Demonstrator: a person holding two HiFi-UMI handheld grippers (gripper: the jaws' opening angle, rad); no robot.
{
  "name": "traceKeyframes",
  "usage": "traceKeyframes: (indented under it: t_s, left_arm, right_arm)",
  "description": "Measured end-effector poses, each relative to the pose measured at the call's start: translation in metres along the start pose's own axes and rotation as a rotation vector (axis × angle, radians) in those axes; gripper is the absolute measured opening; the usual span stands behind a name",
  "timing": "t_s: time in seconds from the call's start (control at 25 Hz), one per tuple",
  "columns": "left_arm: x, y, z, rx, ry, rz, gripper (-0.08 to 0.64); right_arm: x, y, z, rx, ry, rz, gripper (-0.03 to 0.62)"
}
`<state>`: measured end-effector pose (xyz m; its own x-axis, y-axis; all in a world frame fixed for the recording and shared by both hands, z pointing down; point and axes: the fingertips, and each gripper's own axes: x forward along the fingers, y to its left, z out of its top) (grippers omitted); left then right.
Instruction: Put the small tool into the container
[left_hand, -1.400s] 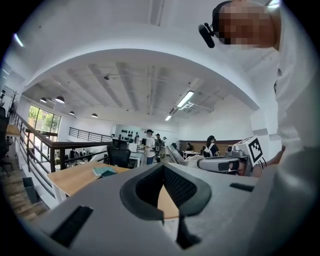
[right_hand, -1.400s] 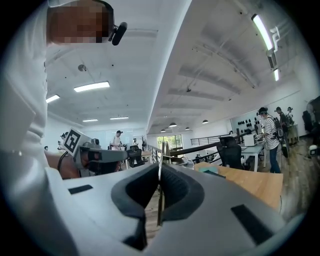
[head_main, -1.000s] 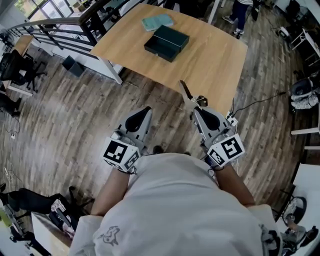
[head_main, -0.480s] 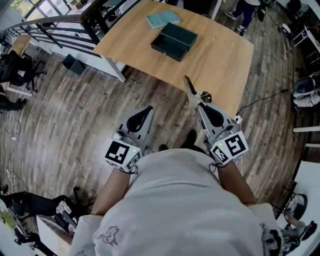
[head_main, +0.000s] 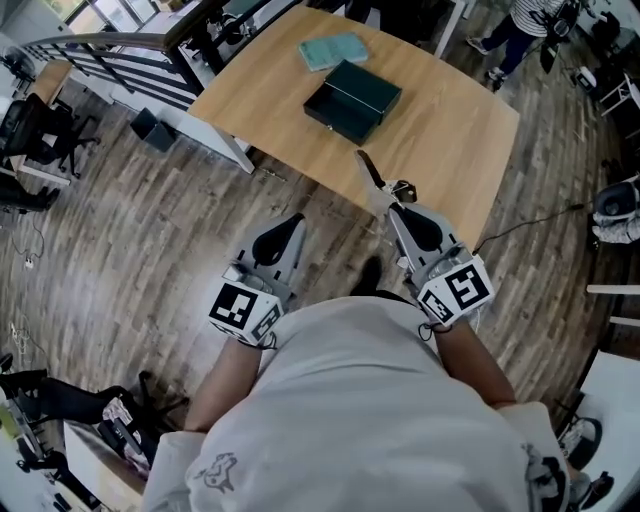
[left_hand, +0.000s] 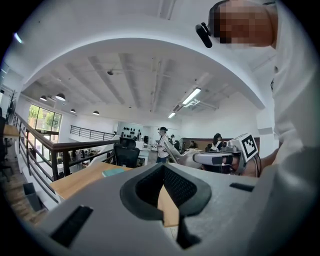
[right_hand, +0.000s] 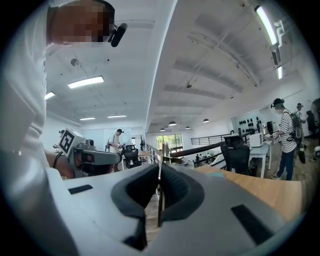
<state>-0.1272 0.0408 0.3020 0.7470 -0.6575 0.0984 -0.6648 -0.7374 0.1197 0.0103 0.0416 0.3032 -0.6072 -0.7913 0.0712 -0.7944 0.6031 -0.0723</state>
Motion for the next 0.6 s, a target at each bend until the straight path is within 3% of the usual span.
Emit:
traceKeyframes:
  t_s: [0.6]
  left_arm:
    - [0.130, -0.006, 0.001, -0.030, 0.017, 0.095, 0.005]
  right_arm:
    - [0.008, -0.123, -0.007, 0.019, 0.035, 0.123, 0.015]
